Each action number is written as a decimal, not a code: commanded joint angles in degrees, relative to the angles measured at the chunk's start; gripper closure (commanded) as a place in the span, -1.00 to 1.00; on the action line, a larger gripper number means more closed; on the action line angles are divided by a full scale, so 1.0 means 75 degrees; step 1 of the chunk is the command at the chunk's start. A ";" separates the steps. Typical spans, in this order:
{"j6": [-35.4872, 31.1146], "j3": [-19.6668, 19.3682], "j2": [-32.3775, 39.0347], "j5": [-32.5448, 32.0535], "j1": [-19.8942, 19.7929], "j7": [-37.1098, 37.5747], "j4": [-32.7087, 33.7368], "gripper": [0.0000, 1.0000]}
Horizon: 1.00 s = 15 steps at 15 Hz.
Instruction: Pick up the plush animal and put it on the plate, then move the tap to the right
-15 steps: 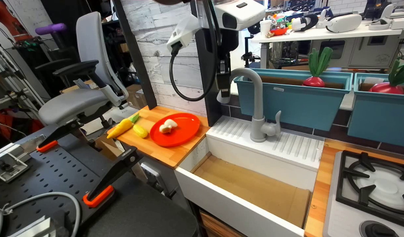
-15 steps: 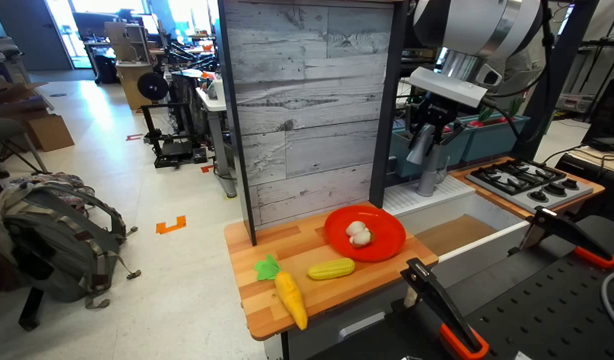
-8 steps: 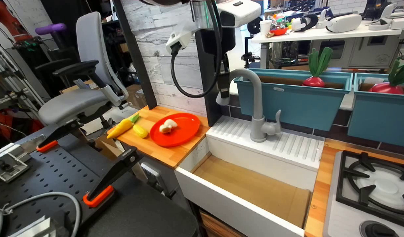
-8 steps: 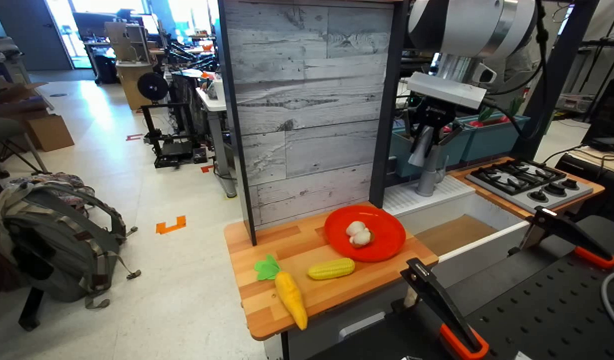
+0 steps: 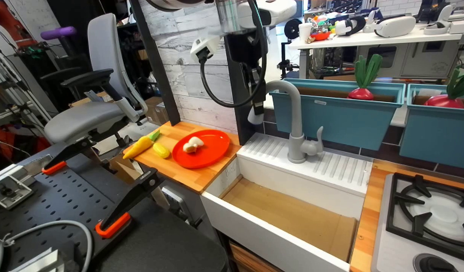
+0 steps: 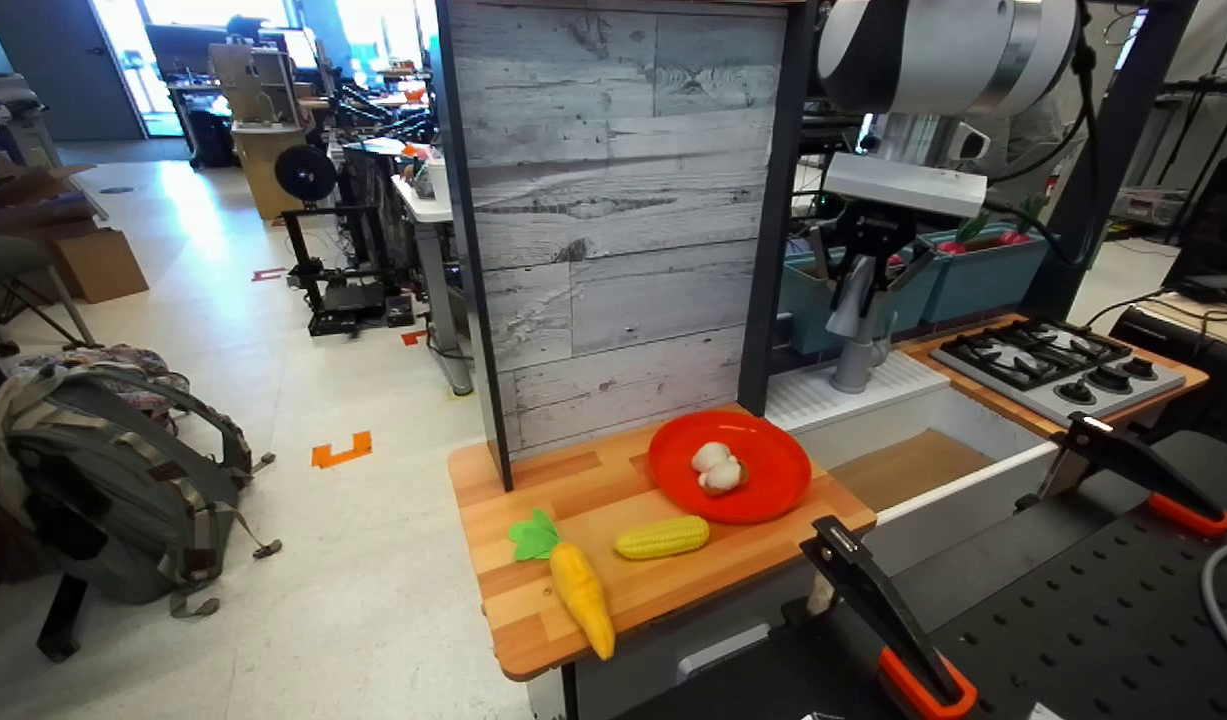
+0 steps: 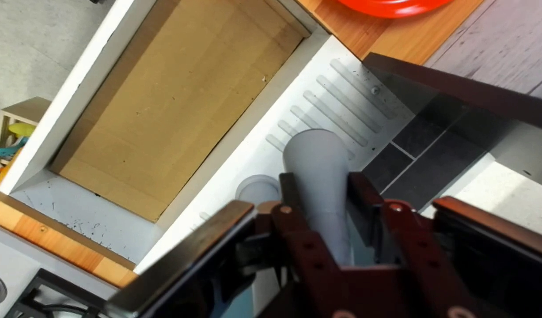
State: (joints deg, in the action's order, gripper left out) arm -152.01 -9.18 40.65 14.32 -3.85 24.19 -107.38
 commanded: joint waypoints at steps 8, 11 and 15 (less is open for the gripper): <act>-0.1229 0.0277 -0.0212 -0.0019 -0.0881 -0.1984 -0.1367 0.83; -0.1348 0.0545 -0.0277 0.0124 -0.1327 -0.2560 -0.1547 0.83; -0.1365 0.0893 -0.0393 0.0277 -0.1914 -0.3214 -0.1704 0.83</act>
State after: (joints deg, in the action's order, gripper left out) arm -159.77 -2.95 36.04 15.48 -13.33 4.45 -116.89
